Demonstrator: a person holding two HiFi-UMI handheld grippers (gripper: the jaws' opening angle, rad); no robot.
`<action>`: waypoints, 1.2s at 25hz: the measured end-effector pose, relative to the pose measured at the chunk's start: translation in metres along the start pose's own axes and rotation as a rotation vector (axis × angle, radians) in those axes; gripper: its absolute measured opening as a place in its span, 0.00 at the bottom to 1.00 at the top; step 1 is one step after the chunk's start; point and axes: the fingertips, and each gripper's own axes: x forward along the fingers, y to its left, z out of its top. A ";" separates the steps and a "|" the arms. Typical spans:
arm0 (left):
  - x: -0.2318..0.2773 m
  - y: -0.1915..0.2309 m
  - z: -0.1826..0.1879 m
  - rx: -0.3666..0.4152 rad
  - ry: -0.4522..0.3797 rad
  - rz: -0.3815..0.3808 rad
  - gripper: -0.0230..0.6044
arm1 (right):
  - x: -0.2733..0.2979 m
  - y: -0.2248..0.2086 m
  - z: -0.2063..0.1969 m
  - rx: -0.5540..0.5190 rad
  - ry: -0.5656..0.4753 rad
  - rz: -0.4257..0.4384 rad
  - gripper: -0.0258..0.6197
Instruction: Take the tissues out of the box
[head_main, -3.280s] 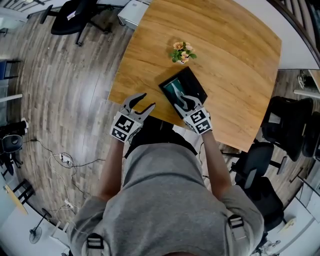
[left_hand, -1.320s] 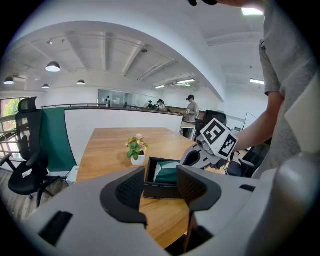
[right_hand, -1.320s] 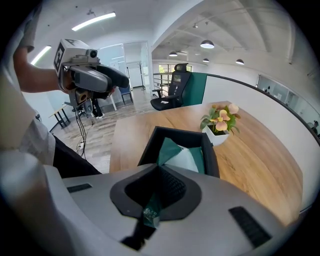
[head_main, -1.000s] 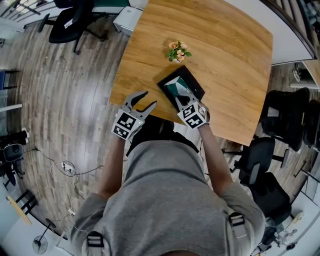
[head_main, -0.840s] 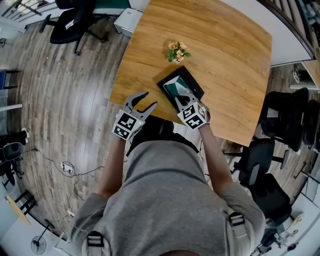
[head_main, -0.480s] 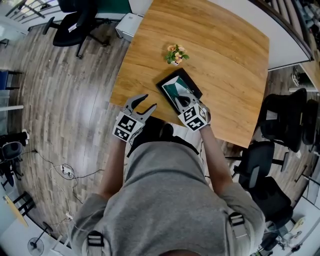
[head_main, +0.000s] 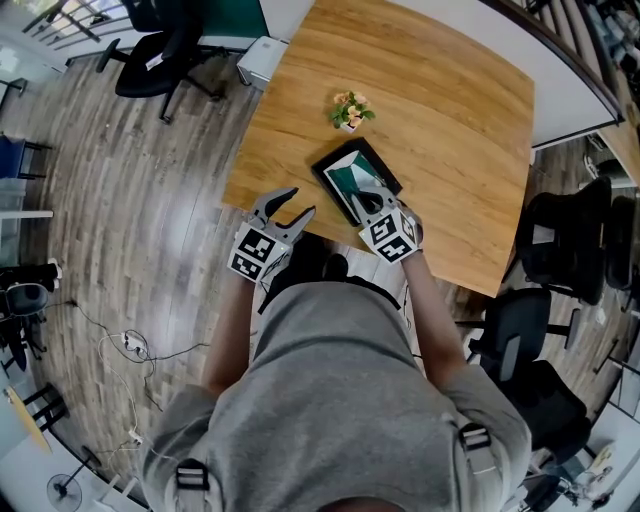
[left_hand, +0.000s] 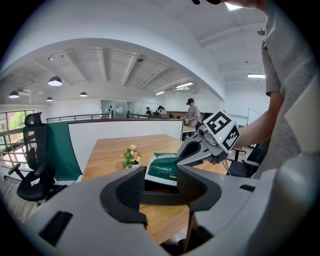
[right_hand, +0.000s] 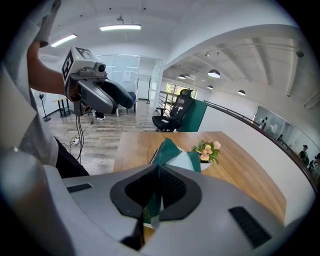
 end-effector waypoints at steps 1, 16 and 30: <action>-0.001 -0.002 0.001 0.005 -0.002 0.004 0.38 | -0.003 0.001 0.000 -0.002 -0.006 -0.001 0.05; -0.020 -0.034 0.001 0.039 -0.017 0.042 0.38 | -0.037 0.010 0.001 0.015 -0.102 -0.007 0.05; -0.027 -0.053 -0.002 0.045 -0.005 0.033 0.38 | -0.053 0.017 -0.013 0.017 -0.104 -0.023 0.05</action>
